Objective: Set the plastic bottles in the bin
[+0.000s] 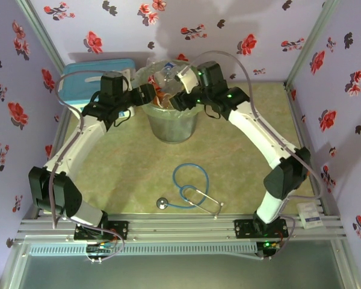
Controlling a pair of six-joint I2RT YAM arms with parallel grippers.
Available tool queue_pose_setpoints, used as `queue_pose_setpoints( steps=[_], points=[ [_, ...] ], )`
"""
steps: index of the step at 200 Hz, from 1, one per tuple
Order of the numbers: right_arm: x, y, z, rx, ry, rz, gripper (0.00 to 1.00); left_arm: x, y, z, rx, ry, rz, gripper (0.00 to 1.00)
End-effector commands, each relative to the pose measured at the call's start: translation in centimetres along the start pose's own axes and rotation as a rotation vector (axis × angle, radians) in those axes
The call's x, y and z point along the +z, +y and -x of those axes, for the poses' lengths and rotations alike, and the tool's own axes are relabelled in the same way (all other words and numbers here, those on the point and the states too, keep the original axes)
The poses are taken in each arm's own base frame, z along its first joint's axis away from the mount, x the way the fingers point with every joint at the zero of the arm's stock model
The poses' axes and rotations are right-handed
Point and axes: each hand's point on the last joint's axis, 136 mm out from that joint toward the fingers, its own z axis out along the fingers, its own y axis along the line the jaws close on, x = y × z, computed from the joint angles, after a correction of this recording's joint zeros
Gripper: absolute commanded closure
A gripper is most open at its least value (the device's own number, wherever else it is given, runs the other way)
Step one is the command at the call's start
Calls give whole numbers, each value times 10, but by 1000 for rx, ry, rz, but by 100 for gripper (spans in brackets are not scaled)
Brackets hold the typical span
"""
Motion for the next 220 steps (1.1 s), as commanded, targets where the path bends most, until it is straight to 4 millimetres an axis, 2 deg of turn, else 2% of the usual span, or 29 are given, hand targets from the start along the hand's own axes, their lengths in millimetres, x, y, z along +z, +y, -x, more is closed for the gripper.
queue_pose_setpoints(
  steps=[1,36,59,83,107,117,136,158,182,220],
  points=[
    [-40,-25,38,61,-162,-103,31,-27,-12,23,5,-86,-42,22],
    [-49,-61,52,198,-284,-221,29,-36,-12,53,-3,-157,-44,22],
    [-45,-69,61,243,-343,-240,29,-31,-13,78,2,-194,-42,22],
    [-36,-79,69,287,-392,-260,28,-20,-11,103,27,-233,-33,22],
    [-19,-91,74,325,-434,-278,28,0,-8,126,46,-269,-33,22],
    [-11,-95,74,335,-440,-285,28,14,-7,130,59,-263,-36,21],
    [6,-99,73,356,-432,-272,28,39,0,131,60,-237,-31,21],
    [24,-88,69,344,-407,-223,27,62,4,119,50,-186,-49,21],
    [39,-74,58,300,-350,-216,27,71,6,103,61,-149,-45,21],
    [56,-68,43,294,-295,-205,27,79,15,80,30,-114,-39,21]
  ],
)
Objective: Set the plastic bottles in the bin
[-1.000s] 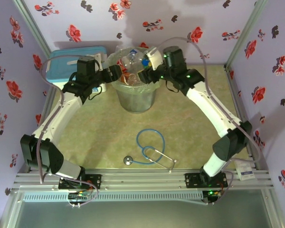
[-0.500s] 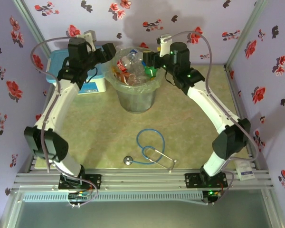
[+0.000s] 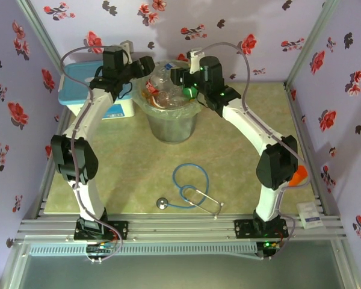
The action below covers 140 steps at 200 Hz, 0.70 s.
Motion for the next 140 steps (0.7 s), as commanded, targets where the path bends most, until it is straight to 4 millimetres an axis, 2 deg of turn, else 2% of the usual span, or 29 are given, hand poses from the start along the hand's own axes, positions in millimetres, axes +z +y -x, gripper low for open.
queue_pose_setpoints(
  steps=[1,31,62,81,101,140],
  points=[
    [7,9,-5,-28,17,15,27,-5,-7,-7,10,2,-29,21],
    [15,13,-22,-63,83,17,27,-7,-5,-16,-15,3,-36,23],
    [16,12,-33,-67,123,18,27,-11,-7,-15,-20,-4,-40,23],
    [8,10,-17,-57,95,18,26,-15,-10,-9,-9,-9,-42,23],
    [-8,7,12,-34,45,32,23,-23,-16,3,2,-32,-50,20],
    [-46,2,57,-19,-32,42,18,-50,-31,36,55,-99,-63,16]
  ],
)
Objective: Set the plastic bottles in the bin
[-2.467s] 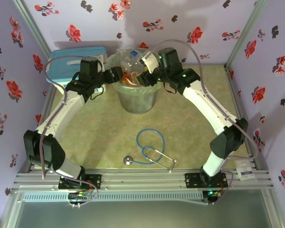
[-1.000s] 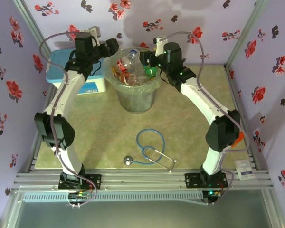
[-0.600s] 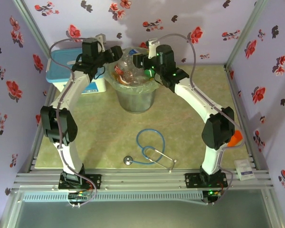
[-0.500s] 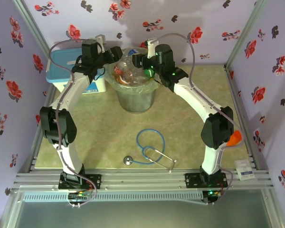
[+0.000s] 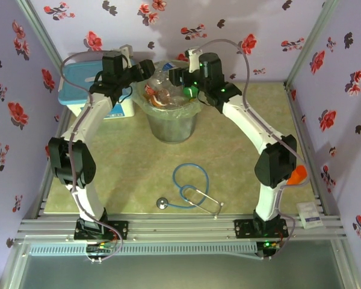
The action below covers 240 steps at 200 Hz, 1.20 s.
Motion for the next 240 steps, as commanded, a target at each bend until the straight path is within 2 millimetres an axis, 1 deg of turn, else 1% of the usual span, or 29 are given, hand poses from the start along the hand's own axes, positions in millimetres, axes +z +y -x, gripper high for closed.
queue_pose_setpoints(
  steps=[1,25,40,52,60,62,65,75,80,82,89,98,104,110,116,118,133,135,139,152,158,168,171,173,184,188,212,227,240],
  points=[
    [-47,7,53,0,-99,30,18,-38,-30,43,68,-86,-45,16],
    [-68,-9,61,16,-118,2,14,-58,-36,62,94,-130,-49,8],
    [-84,-27,61,26,-123,-43,13,-72,-36,69,113,-143,-39,5],
    [-98,-44,53,36,-118,-92,12,-86,-31,70,128,-149,-11,4],
    [-109,-61,45,47,-109,-138,12,-94,-23,67,143,-147,24,3],
    [-112,-64,44,52,-108,-150,12,-94,-19,63,145,-138,36,3],
    [-115,-71,39,58,-101,-169,12,-100,-16,63,152,-144,53,2],
    [-130,-93,27,81,-93,-229,11,-108,1,50,164,-132,116,1],
    [-135,-106,16,94,-79,-262,10,-114,11,43,166,-127,149,0],
    [-139,-109,15,96,-81,-273,10,-117,14,41,167,-129,161,0],
    [-149,-125,3,104,-67,-327,10,-124,27,29,172,-123,203,0],
    [-159,-147,-17,111,-36,-405,8,-139,44,17,176,-129,269,0],
    [-167,-159,-27,109,-20,-451,5,-145,59,3,173,-120,320,0],
    [-174,-171,-41,114,6,-502,1,-154,71,-6,175,-125,367,0],
    [-180,-182,-57,125,28,-545,1,-163,83,-17,174,-129,414,0],
    [-183,-185,-59,130,28,-558,1,-166,88,-22,173,-127,430,0],
    [-194,-204,-98,162,52,-634,1,-185,121,-50,163,-131,543,0],
    [-195,-206,-98,162,44,-642,1,-188,124,-52,163,-135,555,0],
    [-198,-210,-111,165,50,-662,1,-192,134,-62,160,-131,585,0],
    [-204,-221,-140,165,61,-720,1,-203,156,-86,174,-126,663,0],
    [-206,-226,-159,168,89,-748,1,-208,166,-95,182,-133,697,0],
    [-207,-233,-181,162,119,-785,1,-212,179,-112,199,-133,732,0],
    [-207,-235,-188,157,133,-797,1,-212,181,-113,207,-145,736,0],
    [-207,-237,-193,155,141,-803,1,-212,185,-118,212,-141,741,0],
    [-205,-245,-211,135,151,-834,1,-211,197,-133,228,-146,756,0],
    [-204,-248,-218,127,154,-847,1,-210,200,-135,233,-154,758,0],
    [-199,-265,-242,103,160,-910,1,-200,217,-147,257,-173,768,0],
    [-195,-272,-255,82,203,-936,1,-189,224,-153,283,-173,765,0],
    [-193,-276,-264,64,197,-945,1,-178,229,-157,305,-172,758,0]
  ],
)
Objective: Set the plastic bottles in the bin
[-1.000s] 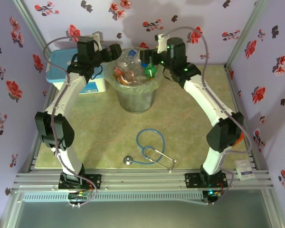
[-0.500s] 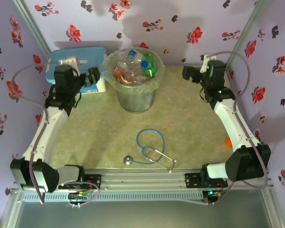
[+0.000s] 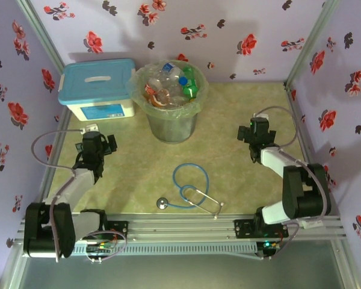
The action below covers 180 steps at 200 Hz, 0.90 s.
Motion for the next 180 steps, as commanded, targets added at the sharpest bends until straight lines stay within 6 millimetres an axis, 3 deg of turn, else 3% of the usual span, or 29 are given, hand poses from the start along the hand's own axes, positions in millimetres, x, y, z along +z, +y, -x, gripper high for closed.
queue_pose_setpoints(
  steps=[1,27,78,108,117,180],
  points=[
    [9,-12,19,0,-126,-81,1,13,-2,32,13,-172,14,0],
    [17,-12,9,9,-167,-78,1,32,-8,22,57,-177,10,0],
    [0,-19,2,72,-277,-32,1,56,-17,13,120,-165,-17,0],
    [7,-24,-8,126,-265,14,1,54,-12,9,77,-214,-57,0],
    [7,-25,-8,128,-274,11,1,56,-13,-1,84,-190,-64,0],
    [6,-24,-7,126,-285,14,1,55,-14,2,81,-203,-70,0]
  ],
)
